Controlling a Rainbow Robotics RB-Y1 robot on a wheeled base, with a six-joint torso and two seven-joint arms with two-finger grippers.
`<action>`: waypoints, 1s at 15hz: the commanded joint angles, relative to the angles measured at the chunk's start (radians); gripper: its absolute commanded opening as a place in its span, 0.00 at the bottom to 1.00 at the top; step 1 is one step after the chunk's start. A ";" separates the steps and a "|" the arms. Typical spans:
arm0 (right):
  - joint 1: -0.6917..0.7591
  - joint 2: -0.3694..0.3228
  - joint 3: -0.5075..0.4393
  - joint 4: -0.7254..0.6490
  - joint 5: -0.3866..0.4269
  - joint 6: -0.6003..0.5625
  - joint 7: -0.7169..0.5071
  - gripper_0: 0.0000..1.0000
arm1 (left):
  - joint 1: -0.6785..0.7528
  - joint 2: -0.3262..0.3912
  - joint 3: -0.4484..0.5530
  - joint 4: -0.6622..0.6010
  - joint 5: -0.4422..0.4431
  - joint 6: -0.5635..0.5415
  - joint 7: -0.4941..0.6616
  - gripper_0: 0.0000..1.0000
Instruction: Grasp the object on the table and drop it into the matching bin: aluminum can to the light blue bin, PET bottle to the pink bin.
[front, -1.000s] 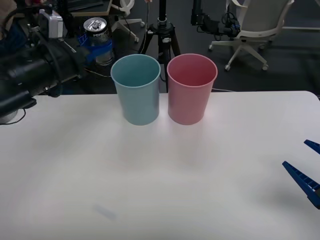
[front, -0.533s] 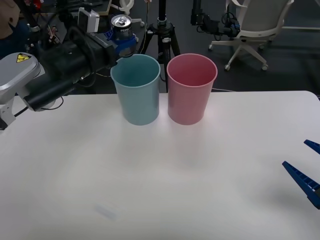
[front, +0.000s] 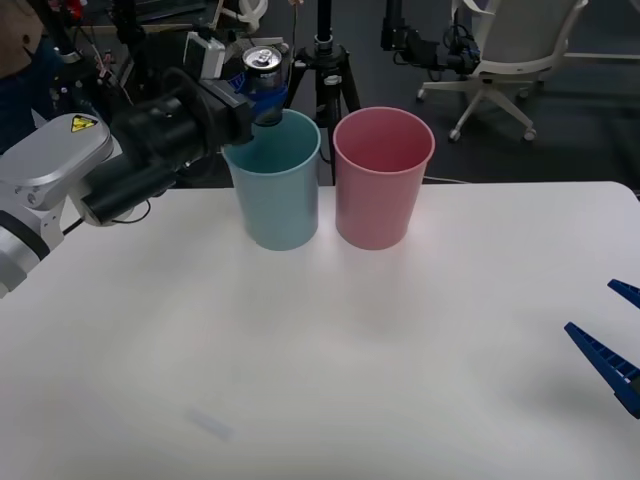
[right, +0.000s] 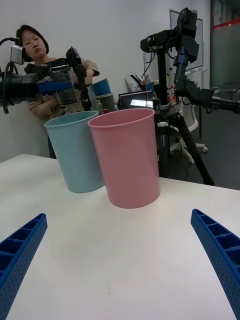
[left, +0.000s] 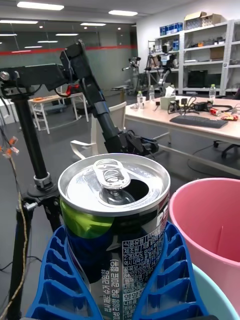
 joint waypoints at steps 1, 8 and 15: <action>0.000 0.000 0.000 0.000 0.000 0.000 0.000 1.00 | 0.001 -0.001 -0.032 0.000 0.031 0.016 0.000 0.00; 0.000 0.000 0.000 0.000 0.000 0.000 0.000 1.00 | -0.007 0.001 -0.032 -0.002 0.044 0.049 -0.003 1.00; 0.000 0.000 0.000 0.000 0.000 0.000 0.000 1.00 | -0.009 0.001 -0.033 -0.008 0.058 0.047 -0.004 1.00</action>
